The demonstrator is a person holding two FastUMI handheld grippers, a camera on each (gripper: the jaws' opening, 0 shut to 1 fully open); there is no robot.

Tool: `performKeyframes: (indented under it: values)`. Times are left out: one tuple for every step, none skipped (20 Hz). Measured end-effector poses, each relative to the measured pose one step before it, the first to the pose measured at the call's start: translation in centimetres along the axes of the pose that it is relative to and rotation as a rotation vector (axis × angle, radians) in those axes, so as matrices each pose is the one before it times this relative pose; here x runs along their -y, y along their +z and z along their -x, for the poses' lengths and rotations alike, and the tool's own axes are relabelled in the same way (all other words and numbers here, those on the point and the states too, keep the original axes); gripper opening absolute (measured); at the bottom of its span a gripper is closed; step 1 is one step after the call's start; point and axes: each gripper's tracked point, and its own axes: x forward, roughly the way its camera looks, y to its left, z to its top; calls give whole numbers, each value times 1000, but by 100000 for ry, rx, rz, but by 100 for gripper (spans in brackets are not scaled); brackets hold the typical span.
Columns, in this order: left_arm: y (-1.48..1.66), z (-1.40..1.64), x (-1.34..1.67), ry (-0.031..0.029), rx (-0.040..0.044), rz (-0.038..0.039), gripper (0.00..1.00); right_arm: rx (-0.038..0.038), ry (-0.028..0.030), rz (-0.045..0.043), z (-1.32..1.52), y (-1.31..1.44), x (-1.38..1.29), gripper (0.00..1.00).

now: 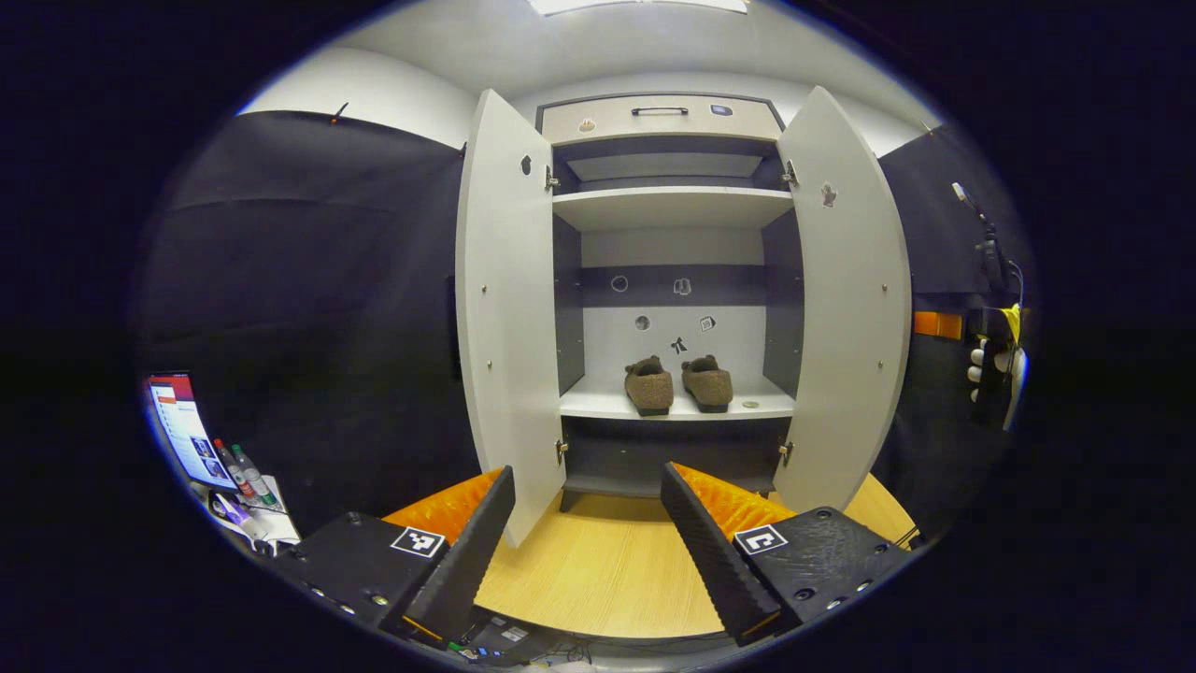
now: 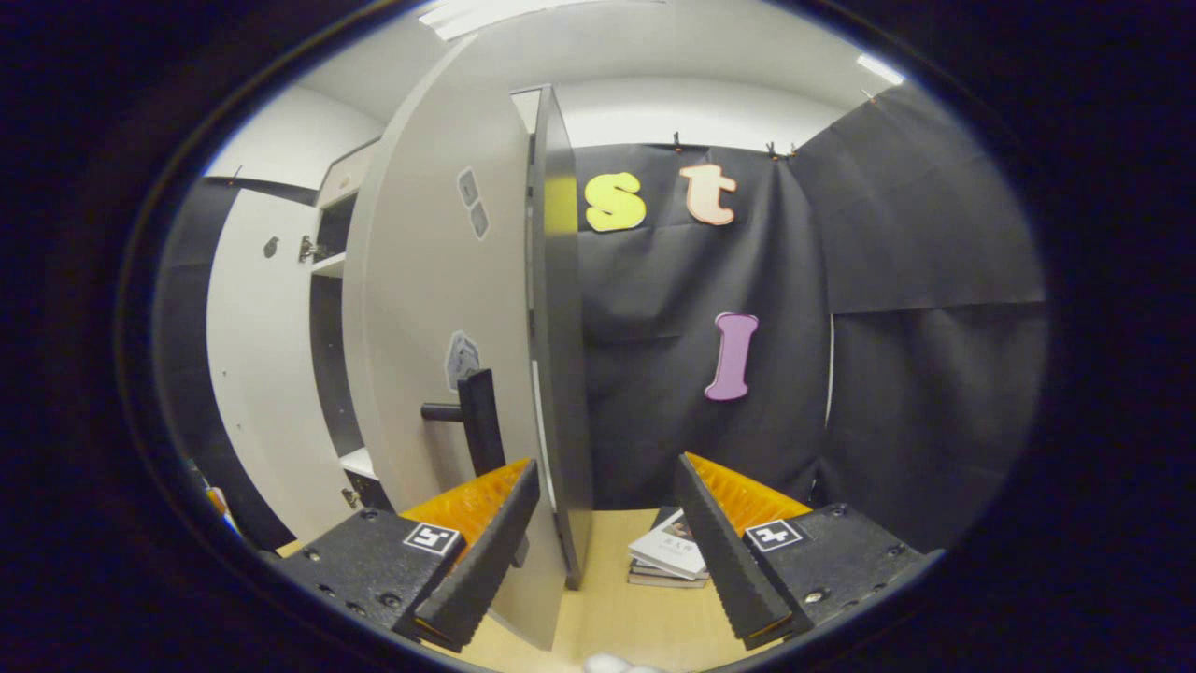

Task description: Grab one shoe with the right hand and put it into the shoe cabinet, grab the other shoe with the left hand and put it into the shoe cabinet; then close the right door with the right hand and the left door with the left hand.

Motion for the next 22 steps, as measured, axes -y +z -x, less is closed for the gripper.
performKeyframes:
  values:
    - [-234, -33, 11, 922, -799, 283, 96, -418, 915, 1692, 57, -23, -219, 87]
    - [-65, -111, 81, 336, -693, 821, 96, 397, 303, 1023, -56, 88, -184, 93]
    - [-93, -85, 54, -40, -451, 789, 96, -369, 255, 469, -70, 23, -347, 93]
    - [-29, -212, -136, -17, -142, 221, 96, -47, 961, -128, 56, -133, -707, 92]
    - [-88, -341, -343, 267, -286, -407, 96, -740, 1121, -628, -11, -80, -855, 92]
    - [-78, -466, -470, 45, -230, -150, 96, -727, 1266, -760, -80, -226, -979, 92]
    - [-110, -389, -410, -584, -269, 451, 96, -272, 1038, -381, -154, -5, -1161, 92]
    - [-72, -332, -435, -797, -251, 767, 96, -87, 346, 472, -74, -88, -1241, 92]
    - [-28, -263, -628, -774, -393, 612, 96, 485, -267, 955, -203, 2, -1171, 92]
    - [83, -143, -845, -346, 289, -54, 96, 343, -552, 565, -210, -28, -1133, 92]
    - [59, -338, -1165, 81, -563, -405, 96, 92, -606, -93, -261, -138, -1189, 92]
    - [-58, -393, -1140, 60, -194, -57, 96, 202, 217, -369, -422, -29, -1472, 92]
    - [67, -274, -1014, -375, -67, 185, 96, -473, 1396, 33, -276, -307, -1668, 86]
    - [171, -281, -1049, -366, -340, -100, 96, -1420, 3936, 146, -456, -477, -2368, 92]
    - [-144, -510, -1162, -58, -141, -494, 96, -1876, 4937, -71, -297, -810, -2283, 92]
    - [103, -352, -828, -394, 332, -344, 96, -1714, 1935, 112, 52, -754, -1738, 92]
    - [182, -343, -780, -671, 174, -356, 96, -347, 834, 220, 131, -331, -1235, 97]
    - [-406, -1094, -1200, -845, 43, -200, 96, 189, 19, 451, 285, -140, -1213, 99]
    - [78, -433, -799, -982, 467, -40, 96, 540, -396, 245, 435, -113, -902, 99]
    - [70, -552, -655, -898, 135, 305, 96, 389, -651, -204, 566, -138, -728, 99]
    - [-29, -469, -770, -1154, -132, 331, 96, 415, -745, -560, 594, -88, -554, 99]
    - [-153, -546, -728, -1008, -195, -22, 96, 226, -1078, -405, 685, -96, -389, 99]
